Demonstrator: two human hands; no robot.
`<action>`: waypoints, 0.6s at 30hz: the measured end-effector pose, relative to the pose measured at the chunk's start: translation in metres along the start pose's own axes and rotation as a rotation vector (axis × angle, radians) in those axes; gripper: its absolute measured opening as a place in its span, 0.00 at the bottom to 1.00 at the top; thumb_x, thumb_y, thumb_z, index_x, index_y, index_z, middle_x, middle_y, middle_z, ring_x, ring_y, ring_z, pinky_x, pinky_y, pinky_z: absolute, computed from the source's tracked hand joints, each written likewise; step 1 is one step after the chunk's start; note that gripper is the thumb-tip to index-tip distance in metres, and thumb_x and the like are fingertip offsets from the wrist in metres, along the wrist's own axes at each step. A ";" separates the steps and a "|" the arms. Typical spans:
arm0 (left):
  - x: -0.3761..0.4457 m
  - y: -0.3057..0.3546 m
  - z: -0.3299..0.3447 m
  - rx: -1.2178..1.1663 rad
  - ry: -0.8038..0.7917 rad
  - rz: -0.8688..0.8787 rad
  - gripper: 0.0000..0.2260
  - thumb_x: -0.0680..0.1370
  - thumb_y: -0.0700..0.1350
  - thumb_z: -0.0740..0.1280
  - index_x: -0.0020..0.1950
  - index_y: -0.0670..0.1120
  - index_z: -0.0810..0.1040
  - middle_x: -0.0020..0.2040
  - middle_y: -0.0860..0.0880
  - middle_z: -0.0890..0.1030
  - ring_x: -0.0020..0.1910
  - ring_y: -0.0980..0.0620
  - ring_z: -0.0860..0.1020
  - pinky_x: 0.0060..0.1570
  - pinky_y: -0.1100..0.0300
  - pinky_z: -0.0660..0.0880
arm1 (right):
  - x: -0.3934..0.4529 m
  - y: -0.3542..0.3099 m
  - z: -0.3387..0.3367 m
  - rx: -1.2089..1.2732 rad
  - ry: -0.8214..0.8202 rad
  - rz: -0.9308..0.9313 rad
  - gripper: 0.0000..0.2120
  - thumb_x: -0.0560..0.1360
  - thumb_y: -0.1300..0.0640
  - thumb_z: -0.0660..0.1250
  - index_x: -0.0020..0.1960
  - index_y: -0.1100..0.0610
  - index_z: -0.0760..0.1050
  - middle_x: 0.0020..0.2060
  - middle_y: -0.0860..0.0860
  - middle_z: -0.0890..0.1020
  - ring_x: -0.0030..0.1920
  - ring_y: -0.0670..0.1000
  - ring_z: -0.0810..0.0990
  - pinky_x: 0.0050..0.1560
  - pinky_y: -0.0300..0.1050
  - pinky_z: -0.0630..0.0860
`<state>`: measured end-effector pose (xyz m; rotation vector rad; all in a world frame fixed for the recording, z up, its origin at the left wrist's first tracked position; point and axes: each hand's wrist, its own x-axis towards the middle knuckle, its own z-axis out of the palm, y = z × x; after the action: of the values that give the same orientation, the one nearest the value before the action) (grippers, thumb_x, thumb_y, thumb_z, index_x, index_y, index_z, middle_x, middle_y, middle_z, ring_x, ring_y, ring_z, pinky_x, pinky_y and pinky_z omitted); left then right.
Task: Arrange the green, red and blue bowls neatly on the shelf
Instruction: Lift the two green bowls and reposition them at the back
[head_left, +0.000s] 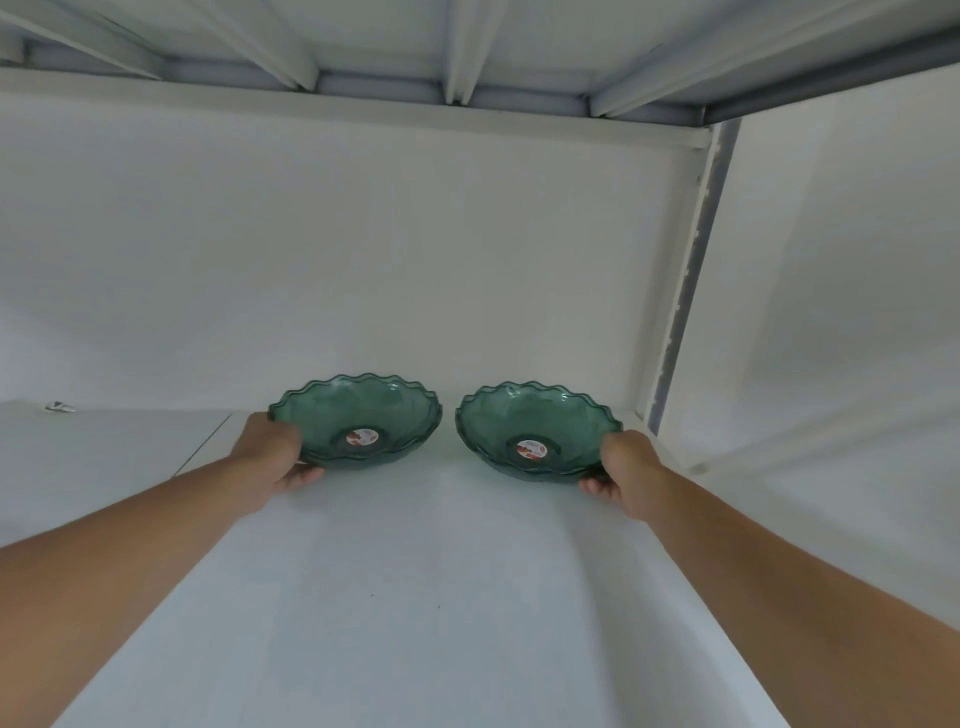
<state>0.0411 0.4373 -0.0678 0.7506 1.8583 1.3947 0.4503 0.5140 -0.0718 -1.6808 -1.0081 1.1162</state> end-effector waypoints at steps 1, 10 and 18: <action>-0.001 0.000 0.001 -0.017 -0.011 -0.010 0.15 0.84 0.37 0.57 0.67 0.41 0.79 0.57 0.37 0.85 0.43 0.36 0.87 0.33 0.49 0.86 | 0.000 0.001 -0.001 -0.003 -0.009 0.010 0.16 0.81 0.63 0.55 0.61 0.67 0.78 0.45 0.66 0.86 0.23 0.57 0.81 0.20 0.40 0.74; -0.021 0.009 -0.011 0.511 0.217 0.272 0.33 0.85 0.60 0.58 0.87 0.48 0.59 0.81 0.37 0.62 0.78 0.32 0.63 0.73 0.39 0.66 | -0.028 -0.008 -0.017 -0.590 0.184 -0.356 0.31 0.81 0.41 0.55 0.80 0.54 0.66 0.75 0.60 0.70 0.73 0.65 0.68 0.70 0.62 0.70; -0.074 0.030 -0.016 0.700 0.054 0.607 0.31 0.84 0.64 0.58 0.86 0.55 0.62 0.85 0.50 0.63 0.82 0.42 0.59 0.77 0.44 0.61 | -0.073 -0.029 -0.009 -0.818 -0.022 -0.650 0.34 0.79 0.35 0.52 0.85 0.41 0.61 0.83 0.48 0.66 0.81 0.58 0.62 0.74 0.62 0.65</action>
<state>0.0740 0.3783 -0.0225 1.7521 2.2908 1.0656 0.4341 0.4534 -0.0235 -1.6961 -2.0166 0.2835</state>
